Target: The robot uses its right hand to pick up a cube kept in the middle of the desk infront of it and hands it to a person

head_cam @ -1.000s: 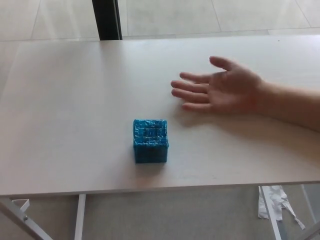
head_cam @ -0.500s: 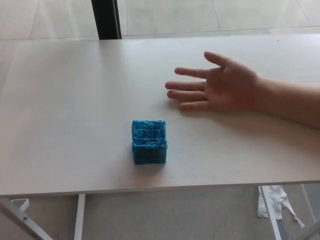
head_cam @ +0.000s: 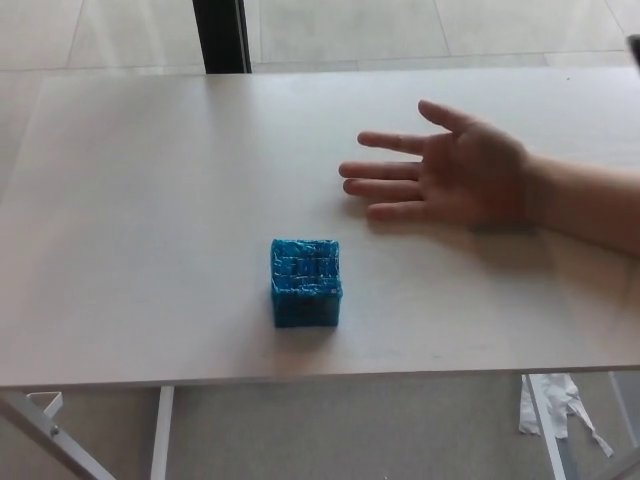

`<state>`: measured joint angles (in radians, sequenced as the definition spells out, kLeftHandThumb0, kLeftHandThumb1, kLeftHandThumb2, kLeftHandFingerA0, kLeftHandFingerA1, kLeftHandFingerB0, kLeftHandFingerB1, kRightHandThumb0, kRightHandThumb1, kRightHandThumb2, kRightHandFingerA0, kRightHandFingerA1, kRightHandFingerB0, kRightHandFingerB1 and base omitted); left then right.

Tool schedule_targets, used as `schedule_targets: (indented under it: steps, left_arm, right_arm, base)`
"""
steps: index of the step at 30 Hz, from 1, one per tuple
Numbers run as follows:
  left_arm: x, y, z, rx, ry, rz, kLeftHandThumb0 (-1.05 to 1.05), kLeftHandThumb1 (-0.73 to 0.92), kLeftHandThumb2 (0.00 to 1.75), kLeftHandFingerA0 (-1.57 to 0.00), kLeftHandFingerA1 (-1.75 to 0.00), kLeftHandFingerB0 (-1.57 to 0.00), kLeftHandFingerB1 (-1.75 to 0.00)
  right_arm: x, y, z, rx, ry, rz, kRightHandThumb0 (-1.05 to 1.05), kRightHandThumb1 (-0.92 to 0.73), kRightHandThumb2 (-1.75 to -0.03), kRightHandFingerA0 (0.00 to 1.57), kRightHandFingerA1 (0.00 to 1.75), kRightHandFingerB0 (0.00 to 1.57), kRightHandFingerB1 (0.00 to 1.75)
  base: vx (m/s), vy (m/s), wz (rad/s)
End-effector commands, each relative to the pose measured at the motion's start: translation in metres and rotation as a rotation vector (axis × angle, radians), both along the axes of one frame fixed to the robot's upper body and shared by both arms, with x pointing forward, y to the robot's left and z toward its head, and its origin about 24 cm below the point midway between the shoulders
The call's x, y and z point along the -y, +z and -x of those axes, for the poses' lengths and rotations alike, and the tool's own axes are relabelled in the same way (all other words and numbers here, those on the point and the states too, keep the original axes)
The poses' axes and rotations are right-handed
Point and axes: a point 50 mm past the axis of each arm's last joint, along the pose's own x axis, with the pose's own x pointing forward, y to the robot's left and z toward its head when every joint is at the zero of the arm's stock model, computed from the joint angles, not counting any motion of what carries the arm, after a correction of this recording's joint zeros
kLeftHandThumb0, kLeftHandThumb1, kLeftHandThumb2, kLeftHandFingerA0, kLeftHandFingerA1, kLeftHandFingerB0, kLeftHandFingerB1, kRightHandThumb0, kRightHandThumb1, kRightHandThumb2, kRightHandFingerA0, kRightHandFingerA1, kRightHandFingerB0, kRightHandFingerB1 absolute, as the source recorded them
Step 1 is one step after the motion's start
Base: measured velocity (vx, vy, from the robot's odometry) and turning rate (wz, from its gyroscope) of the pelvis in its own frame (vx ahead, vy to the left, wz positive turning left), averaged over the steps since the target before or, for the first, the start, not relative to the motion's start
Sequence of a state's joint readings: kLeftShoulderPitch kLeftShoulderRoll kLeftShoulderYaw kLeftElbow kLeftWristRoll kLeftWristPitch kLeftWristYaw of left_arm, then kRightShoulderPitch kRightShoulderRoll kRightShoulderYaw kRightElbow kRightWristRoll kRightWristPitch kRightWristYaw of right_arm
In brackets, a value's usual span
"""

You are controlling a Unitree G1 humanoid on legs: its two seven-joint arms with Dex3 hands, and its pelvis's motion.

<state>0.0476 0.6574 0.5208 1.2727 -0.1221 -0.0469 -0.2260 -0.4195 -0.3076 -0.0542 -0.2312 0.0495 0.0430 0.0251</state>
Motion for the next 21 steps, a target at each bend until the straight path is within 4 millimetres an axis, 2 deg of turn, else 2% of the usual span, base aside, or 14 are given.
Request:
schedule_targets:
  steps: [1, 5, 7, 8, 9, 10, 16, 21]
  left_arm:
    - [-0.002, 0.002, 0.002, 0.001, 0.001, -0.002, -0.59, 0.65, 0.59, -0.68, -0.64, -0.49, -0.41]
    - [-0.001, 0.002, 0.001, -0.003, -0.008, -0.003, -0.59, 0.64, 0.59, -0.67, -0.62, -0.49, -0.41]
    - [-0.001, 0.001, 0.001, 0.005, -0.004, 0.003, -0.59, 0.64, 0.59, -0.67, -0.62, -0.49, -0.41]
    - [-0.001, 0.002, 0.001, 0.004, -0.007, 0.003, -0.59, 0.64, 0.6, -0.64, -0.61, -0.47, -0.41]
    - [-0.001, 0.002, 0.001, -0.018, -0.016, -0.004, -0.59, 0.66, 0.6, -0.62, -0.59, -0.47, -0.4]
    - [-0.001, 0.001, 0.001, -0.025, -0.023, -0.009, -0.6, 0.66, 0.6, -0.61, -0.59, -0.47, -0.4]
    - [-0.002, 0.003, 0.0, -0.026, -0.035, -0.016, -0.62, 0.65, 0.59, -0.66, -0.63, -0.51, -0.41]
    - [-0.003, 0.004, -0.001, -0.02, -0.037, -0.013, -0.6, 0.65, 0.59, -0.64, -0.6, -0.47, -0.4]
  right_arm:
    - [-0.081, -0.025, -0.026, -0.248, 0.147, 0.409, -0.82, -0.62, -0.6, 0.17, 0.48, 0.2, 0.32]
    - [-0.096, -0.045, -0.03, -0.31, 0.171, 0.491, -0.77, -0.6, -0.59, 0.19, 0.56, 0.22, 0.32]
    - [-0.098, -0.049, -0.031, -0.329, 0.171, 0.498, -0.77, -0.6, -0.59, 0.19, 0.56, 0.22, 0.32]
    - [-0.101, -0.053, -0.033, -0.325, 0.168, 0.509, -0.78, -0.59, -0.59, 0.26, 0.7, 0.24, 0.33]
    - [-0.104, -0.066, -0.037, -0.351, 0.162, 0.578, -0.79, -0.61, -0.59, 0.24, 0.52, 0.25, 0.31]
    - [-0.105, -0.069, -0.039, -0.366, 0.162, 0.608, -0.8, -0.63, -0.6, 0.2, 0.5, 0.24, 0.31]
    - [-0.111, -0.083, -0.043, -0.397, 0.156, 0.688, -0.77, -0.61, -0.59, 0.23, 0.54, 0.24, 0.33]
    - [-0.117, -0.094, -0.043, -0.403, 0.162, 0.743, -0.8, -0.63, -0.6, 0.27, 0.55, 0.28, 0.35]
  base:
    - [0.0, 0.0, 0.0]
    - [0.0, 0.0, 0.0]
    - [0.0, 0.0, 0.0]
    - [0.0, 0.0, 0.0]
    - [0.0, 0.0, 0.0]
    - [0.0, 0.0, 0.0]
    - [0.0, 0.0, 0.0]
    - [0.0, 0.0, 0.0]
